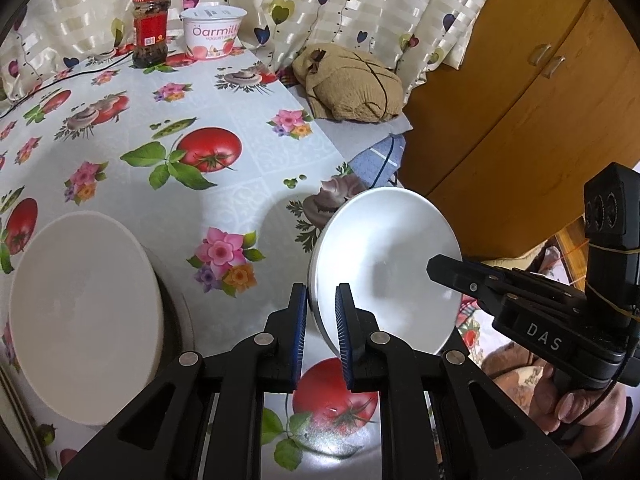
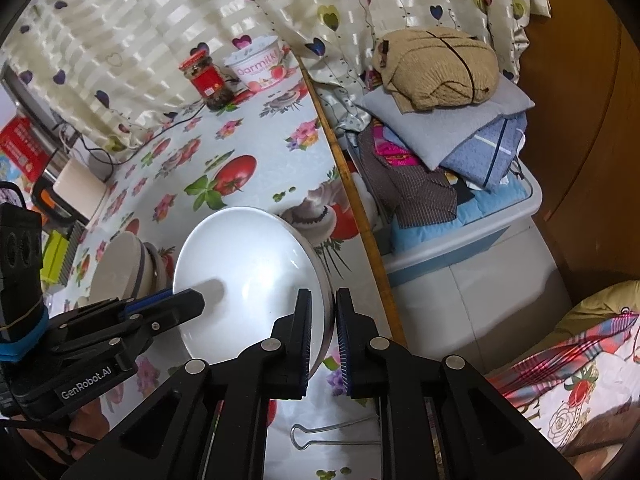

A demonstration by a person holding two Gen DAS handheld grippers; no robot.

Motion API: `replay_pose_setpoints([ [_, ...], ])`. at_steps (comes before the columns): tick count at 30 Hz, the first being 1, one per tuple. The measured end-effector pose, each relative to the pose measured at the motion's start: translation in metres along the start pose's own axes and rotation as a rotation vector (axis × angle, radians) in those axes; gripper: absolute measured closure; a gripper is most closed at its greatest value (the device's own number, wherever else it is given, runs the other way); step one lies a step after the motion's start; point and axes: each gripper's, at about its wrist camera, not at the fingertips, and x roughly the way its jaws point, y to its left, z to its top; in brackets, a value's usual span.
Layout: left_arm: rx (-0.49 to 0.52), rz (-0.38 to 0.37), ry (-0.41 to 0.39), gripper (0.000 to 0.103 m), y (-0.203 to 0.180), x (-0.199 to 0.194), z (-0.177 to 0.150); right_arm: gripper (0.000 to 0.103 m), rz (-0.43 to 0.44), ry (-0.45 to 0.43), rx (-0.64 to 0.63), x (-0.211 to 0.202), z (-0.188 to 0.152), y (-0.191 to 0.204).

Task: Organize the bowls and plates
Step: 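Close the left gripper on the blue-rimmed white bowl's rim, then lift the blue-rimmed bowl with the left gripper and carry it over the steel bowl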

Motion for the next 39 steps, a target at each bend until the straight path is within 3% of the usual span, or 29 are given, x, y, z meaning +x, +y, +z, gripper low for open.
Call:
replay_pose_setpoints([
  [39, -0.084, 0.036, -0.17, 0.088, 0.033, -0.079, 0.007, 0.091, 0.047, -0.086, -0.126, -0.033, 0.029, 0.072],
])
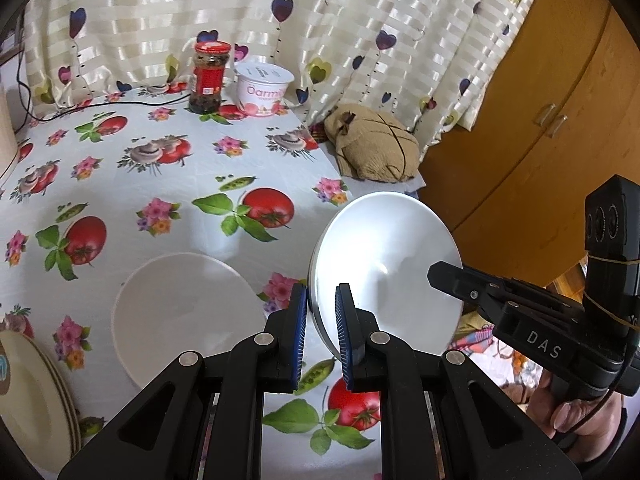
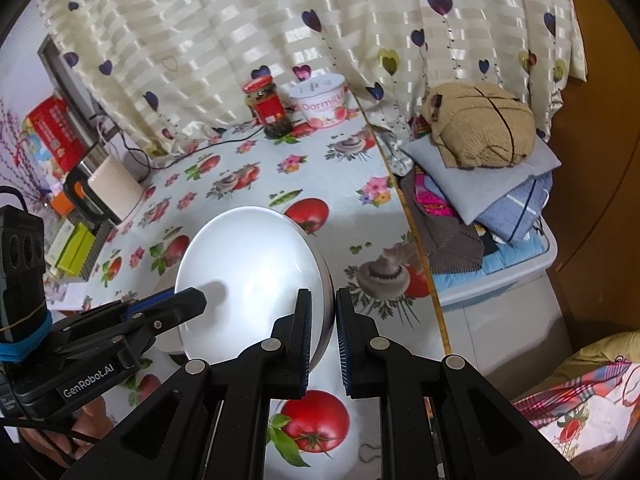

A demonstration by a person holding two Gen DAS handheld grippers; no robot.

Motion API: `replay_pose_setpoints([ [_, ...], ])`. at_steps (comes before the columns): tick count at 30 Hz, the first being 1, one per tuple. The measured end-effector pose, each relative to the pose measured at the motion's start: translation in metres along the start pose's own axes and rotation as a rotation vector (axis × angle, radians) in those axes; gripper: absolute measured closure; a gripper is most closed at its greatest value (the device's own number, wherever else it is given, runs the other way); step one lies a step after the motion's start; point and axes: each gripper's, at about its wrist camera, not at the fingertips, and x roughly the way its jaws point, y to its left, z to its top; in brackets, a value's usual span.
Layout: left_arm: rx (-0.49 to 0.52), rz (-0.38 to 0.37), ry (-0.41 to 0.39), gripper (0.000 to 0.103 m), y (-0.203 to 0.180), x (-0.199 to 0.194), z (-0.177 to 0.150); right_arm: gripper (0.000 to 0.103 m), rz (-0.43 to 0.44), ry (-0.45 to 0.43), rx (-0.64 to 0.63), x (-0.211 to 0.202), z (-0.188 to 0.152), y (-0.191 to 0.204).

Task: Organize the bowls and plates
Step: 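Lift the blue-rimmed bowl with the left gripper and carry it over the steel bowl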

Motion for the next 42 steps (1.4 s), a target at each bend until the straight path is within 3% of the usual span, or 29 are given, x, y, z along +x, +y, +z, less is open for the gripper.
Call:
replay_pose_setpoints([
  [25, -0.085, 0.068, -0.064, 0.088, 0.044, -0.035, -0.005, 0.091, 0.065, 0.01, -0.1, 0.015, 0.015, 0.056],
  [42, -0.148, 0.119, -0.066, 0.088, 0.078, -0.049, -0.015, 0.091, 0.109, 0.059, -0.142, 0.039, 0.013, 0.09],
])
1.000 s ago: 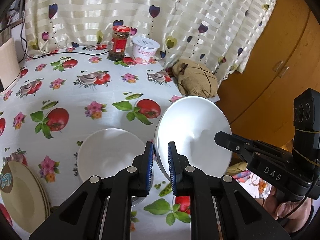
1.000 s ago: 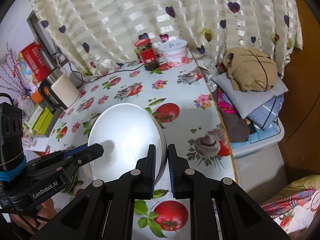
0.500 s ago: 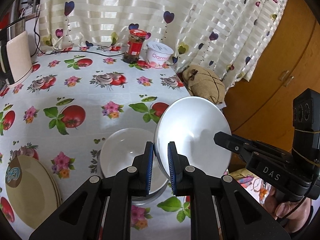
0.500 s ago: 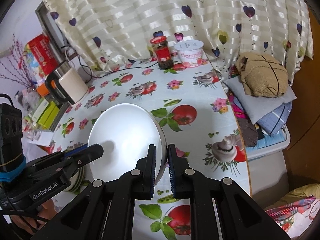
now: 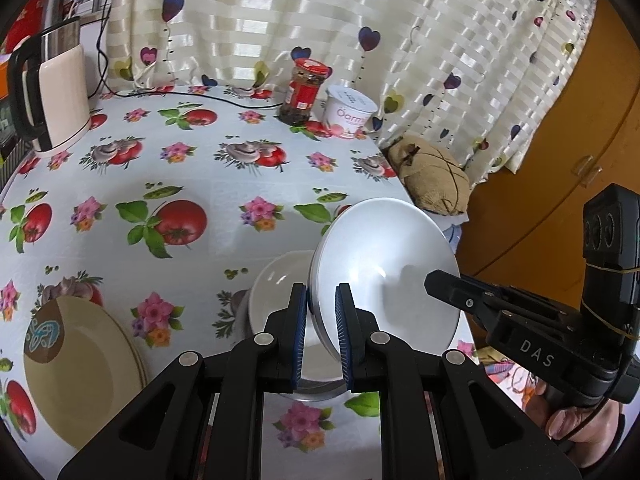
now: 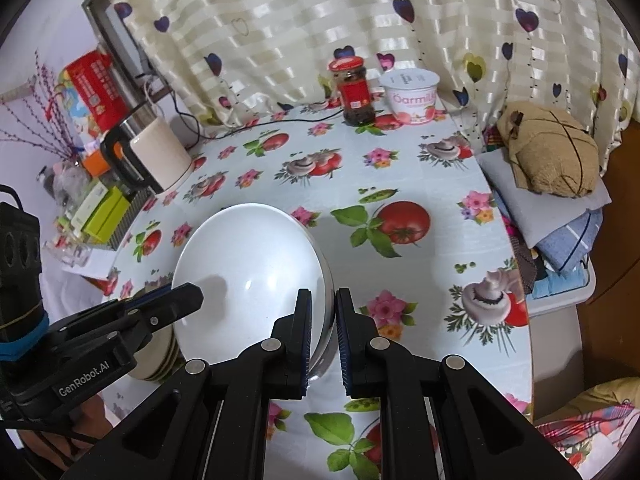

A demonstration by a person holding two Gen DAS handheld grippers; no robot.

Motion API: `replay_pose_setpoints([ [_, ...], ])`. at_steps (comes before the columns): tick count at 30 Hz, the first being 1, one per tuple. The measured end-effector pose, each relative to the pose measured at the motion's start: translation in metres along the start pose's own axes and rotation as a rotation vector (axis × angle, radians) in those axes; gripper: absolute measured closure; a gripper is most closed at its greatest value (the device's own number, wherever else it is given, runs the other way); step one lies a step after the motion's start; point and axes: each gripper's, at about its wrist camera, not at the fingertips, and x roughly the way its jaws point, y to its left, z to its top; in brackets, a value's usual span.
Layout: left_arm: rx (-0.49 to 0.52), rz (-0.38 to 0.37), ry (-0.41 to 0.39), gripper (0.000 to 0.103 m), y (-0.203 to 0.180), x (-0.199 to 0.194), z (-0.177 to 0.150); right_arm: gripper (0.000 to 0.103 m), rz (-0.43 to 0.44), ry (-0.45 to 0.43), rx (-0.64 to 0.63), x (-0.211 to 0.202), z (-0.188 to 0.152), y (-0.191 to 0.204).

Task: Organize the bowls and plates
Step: 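Lift the blue-rimmed bowl with the left gripper and carry it over the steel bowl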

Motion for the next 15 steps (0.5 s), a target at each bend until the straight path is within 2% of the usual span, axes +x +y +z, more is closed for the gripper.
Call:
replay_pose_setpoints([
  [15, -0.033, 0.051, 0.067, 0.088, 0.02, 0.016, -0.007, 0.09, 0.02, 0.076, -0.021, 0.033, -0.004, 0.011],
])
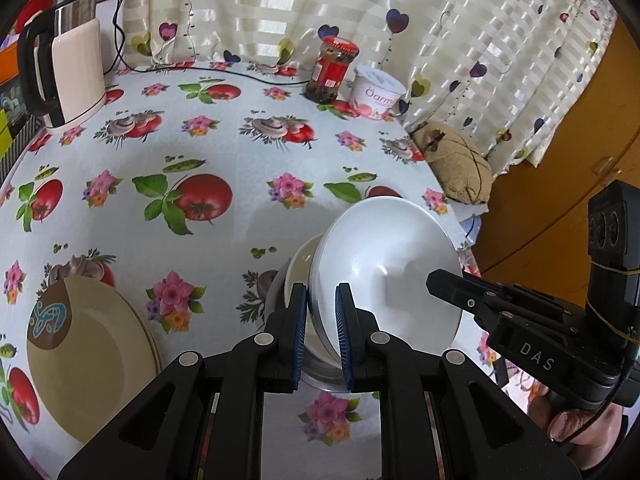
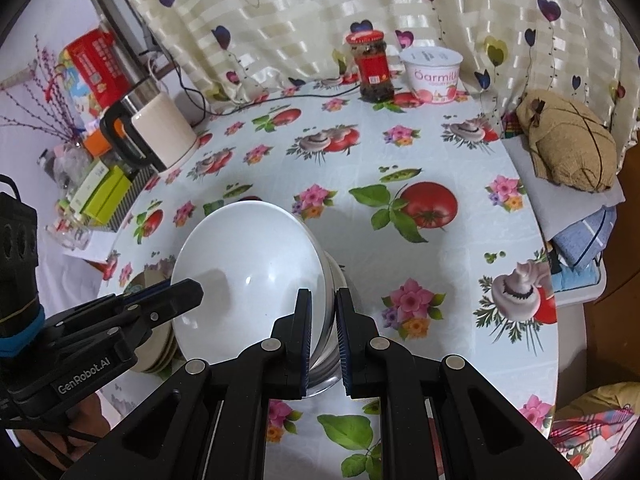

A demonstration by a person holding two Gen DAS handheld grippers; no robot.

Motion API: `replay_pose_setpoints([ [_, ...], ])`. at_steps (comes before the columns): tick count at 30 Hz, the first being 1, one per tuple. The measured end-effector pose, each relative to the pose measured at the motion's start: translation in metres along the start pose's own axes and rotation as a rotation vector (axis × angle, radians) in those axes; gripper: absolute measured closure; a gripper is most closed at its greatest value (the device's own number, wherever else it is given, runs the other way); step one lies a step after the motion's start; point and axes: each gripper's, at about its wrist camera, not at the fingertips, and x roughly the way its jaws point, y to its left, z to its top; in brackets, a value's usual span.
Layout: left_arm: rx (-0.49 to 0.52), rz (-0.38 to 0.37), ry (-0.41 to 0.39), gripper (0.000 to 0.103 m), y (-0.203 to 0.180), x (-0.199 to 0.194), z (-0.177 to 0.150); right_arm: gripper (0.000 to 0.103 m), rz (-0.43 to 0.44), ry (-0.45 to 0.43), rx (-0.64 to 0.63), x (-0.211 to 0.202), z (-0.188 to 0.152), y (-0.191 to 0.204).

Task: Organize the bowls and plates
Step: 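Lift the blue-rimmed bowl with the left gripper and carry it over the steel bowl, then lower the bowl into the steel bowl and open the left gripper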

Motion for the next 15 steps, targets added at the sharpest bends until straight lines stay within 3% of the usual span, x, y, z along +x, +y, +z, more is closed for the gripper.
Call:
replay_pose_setpoints([
  [15, -0.017, 0.008, 0.036, 0.088, 0.008, 0.013, -0.001, 0.09, 0.003, 0.056, 0.006, 0.024, -0.001, -0.004],
])
